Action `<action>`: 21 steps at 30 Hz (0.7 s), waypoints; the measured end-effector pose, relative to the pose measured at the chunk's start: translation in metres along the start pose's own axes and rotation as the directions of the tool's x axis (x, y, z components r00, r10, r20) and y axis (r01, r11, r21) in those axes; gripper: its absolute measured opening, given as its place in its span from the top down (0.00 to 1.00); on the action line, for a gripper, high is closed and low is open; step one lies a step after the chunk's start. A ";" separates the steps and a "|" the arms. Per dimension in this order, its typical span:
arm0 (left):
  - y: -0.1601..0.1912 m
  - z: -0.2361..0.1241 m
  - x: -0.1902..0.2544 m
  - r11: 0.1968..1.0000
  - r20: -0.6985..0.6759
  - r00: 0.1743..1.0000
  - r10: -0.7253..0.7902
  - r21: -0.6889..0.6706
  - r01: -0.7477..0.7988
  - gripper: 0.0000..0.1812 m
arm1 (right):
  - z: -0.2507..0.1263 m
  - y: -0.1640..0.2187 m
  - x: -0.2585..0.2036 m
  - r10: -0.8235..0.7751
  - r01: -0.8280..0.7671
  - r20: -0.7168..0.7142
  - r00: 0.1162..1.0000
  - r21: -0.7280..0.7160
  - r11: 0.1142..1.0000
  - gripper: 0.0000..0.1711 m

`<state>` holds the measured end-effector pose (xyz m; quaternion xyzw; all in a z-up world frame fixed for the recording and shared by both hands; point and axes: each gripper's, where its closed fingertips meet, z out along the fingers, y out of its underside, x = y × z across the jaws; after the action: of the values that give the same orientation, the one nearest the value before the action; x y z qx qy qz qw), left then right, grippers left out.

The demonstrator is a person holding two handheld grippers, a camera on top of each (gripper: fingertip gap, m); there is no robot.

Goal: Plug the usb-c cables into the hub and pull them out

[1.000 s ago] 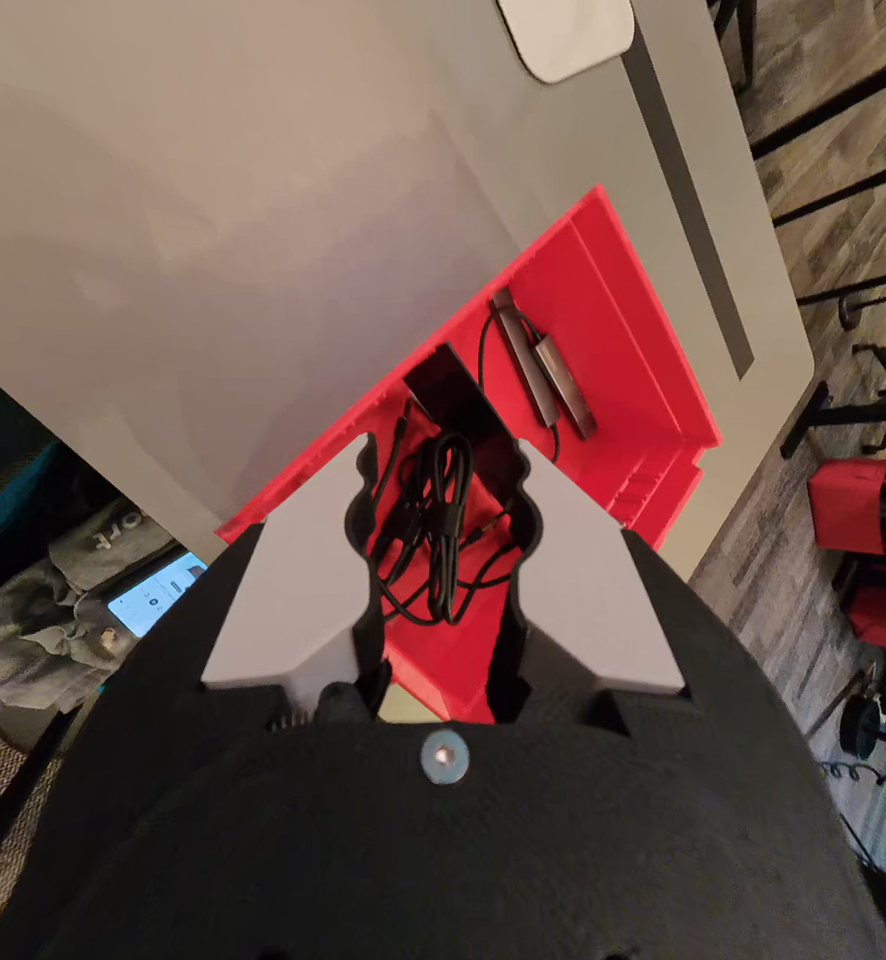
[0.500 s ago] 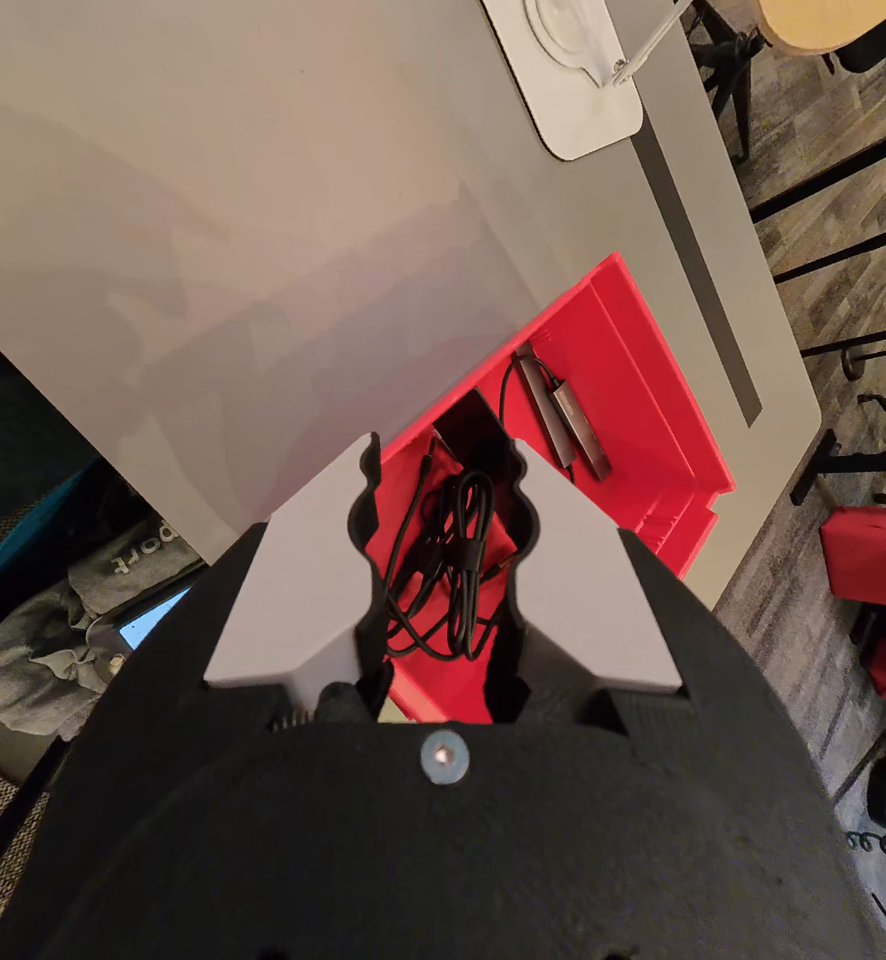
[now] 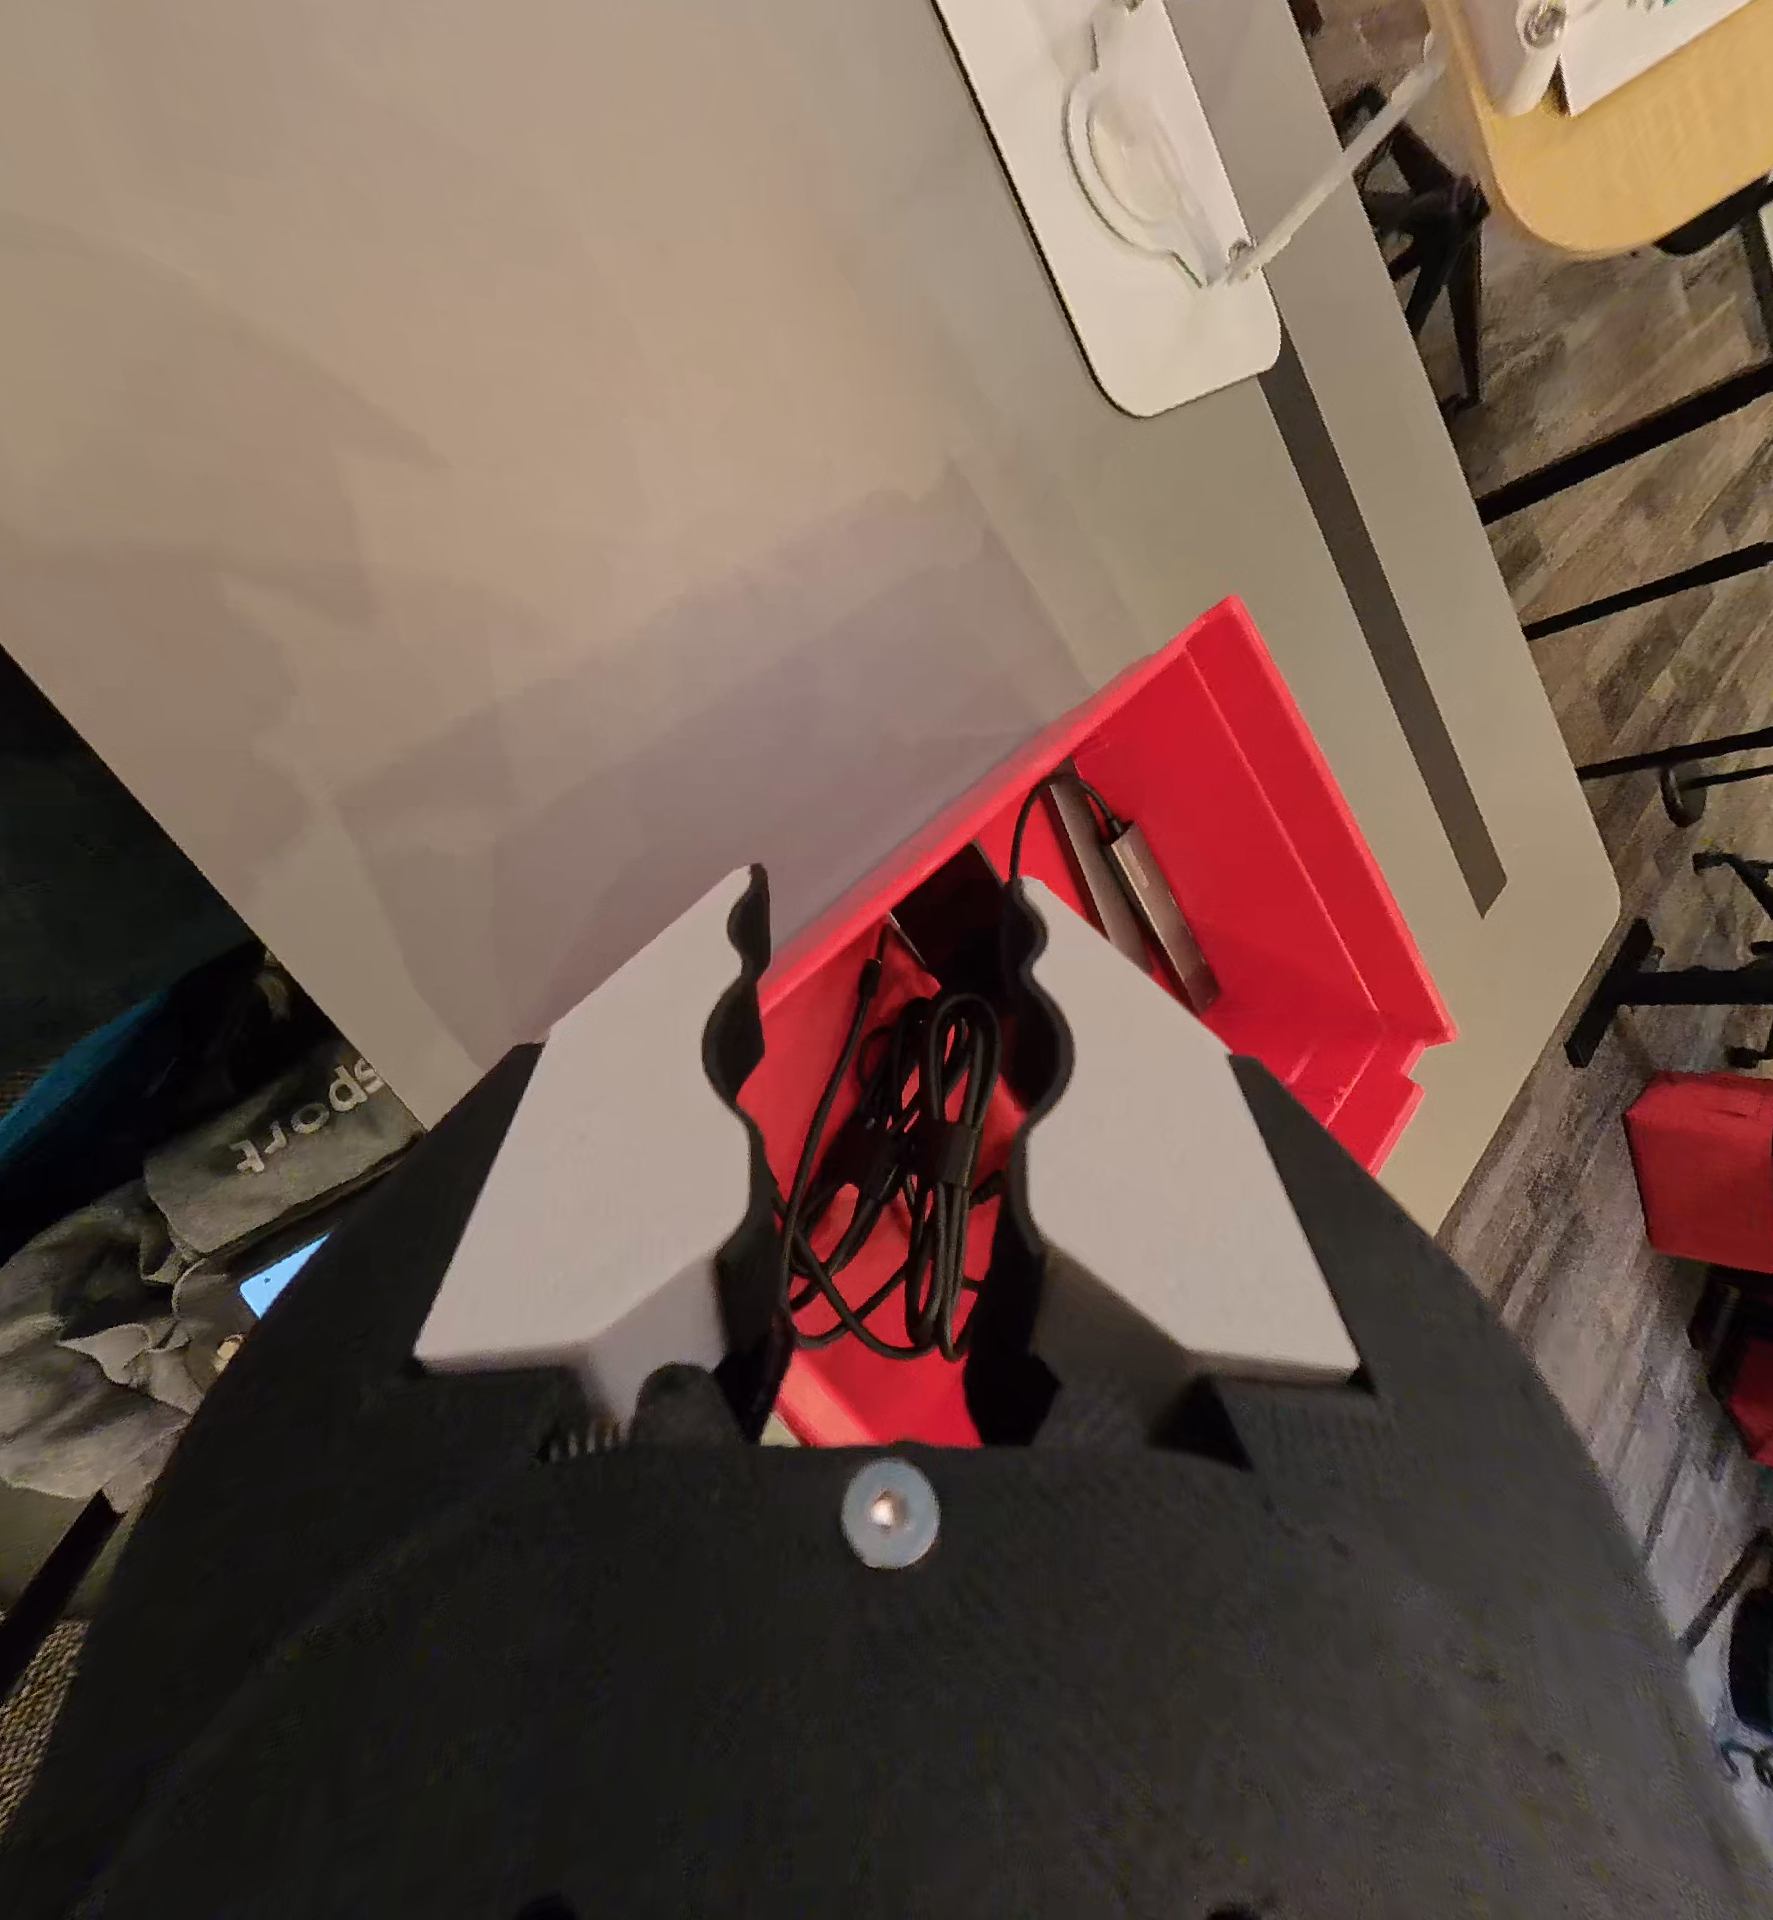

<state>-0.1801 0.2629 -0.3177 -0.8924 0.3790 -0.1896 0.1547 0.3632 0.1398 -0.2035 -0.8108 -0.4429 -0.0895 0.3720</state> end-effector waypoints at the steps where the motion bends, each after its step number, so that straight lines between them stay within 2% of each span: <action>1: 0.000 -0.006 0.001 1.000 0.002 1.000 0.013 0.004 -0.013 0.98 | 0.000 -0.004 -0.001 -0.006 0.006 0.004 1.000 0.007 1.000 0.75; 11: -0.024 -0.065 0.019 0.983 0.092 0.986 0.141 0.102 -0.150 0.98 | 0.003 -0.055 -0.025 -0.107 0.102 0.045 0.993 0.094 0.990 0.76; 21: -0.057 -0.097 0.052 0.936 0.185 0.945 0.271 0.177 -0.303 0.98 | 0.014 -0.102 -0.055 -0.190 0.174 0.077 0.979 0.179 0.968 0.73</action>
<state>-0.1560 0.2503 -0.1967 -0.8190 0.4708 -0.1314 0.3004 0.2484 0.1473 -0.1858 -0.7350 -0.5386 -0.0468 0.4093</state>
